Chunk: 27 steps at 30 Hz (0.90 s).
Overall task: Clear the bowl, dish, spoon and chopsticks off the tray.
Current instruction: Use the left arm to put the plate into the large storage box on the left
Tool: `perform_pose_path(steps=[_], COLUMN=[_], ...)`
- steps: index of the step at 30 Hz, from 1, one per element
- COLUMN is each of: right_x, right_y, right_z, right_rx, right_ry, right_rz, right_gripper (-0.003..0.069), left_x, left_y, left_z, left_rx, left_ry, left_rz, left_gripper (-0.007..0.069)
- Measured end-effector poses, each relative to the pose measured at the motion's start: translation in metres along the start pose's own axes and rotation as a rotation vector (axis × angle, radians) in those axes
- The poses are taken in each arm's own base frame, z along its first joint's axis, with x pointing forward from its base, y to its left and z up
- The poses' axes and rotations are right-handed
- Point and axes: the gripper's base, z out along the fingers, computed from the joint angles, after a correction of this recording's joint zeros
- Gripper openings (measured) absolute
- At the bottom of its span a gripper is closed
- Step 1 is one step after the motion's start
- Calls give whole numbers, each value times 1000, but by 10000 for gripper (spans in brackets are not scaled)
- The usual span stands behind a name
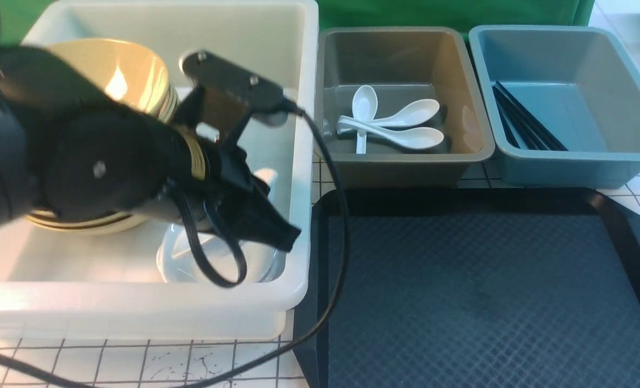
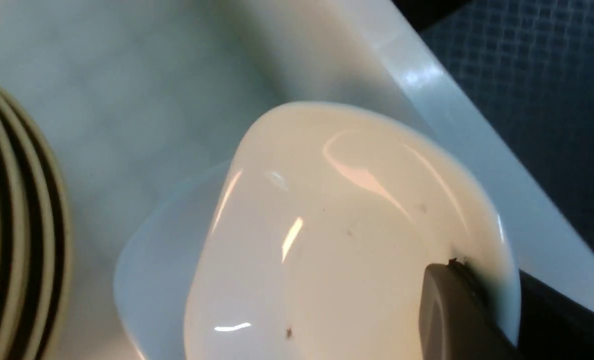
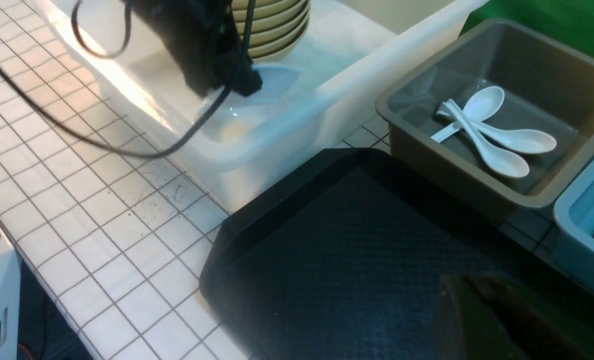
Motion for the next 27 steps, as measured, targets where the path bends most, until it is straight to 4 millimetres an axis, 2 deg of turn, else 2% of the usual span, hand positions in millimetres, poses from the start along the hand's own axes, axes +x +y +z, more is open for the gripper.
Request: perform_pose_path(steps=[7,11,17,24,27], right_x=[1,2,3,-2,-10], right_y=[0,-1,-1,0,3], right_z=[0,0,0,0,2], right_rx=[3,7,8,-5,-26], right_ry=[11,26,29,-19,-96], right_rz=[-1,-1,-1,-8,-20], right_gripper=[48,48,48,55,56], left_x=[13,21,23,24,24], left_y=[11,8,7,7,8], left_z=[22,36,58,65,65], left_rx=[-87,-81,-84,-92,-97], left_ry=[47,87,119,136,136], left_rz=[48,62,106,121,115], left_gripper=[15,15,15,23,61])
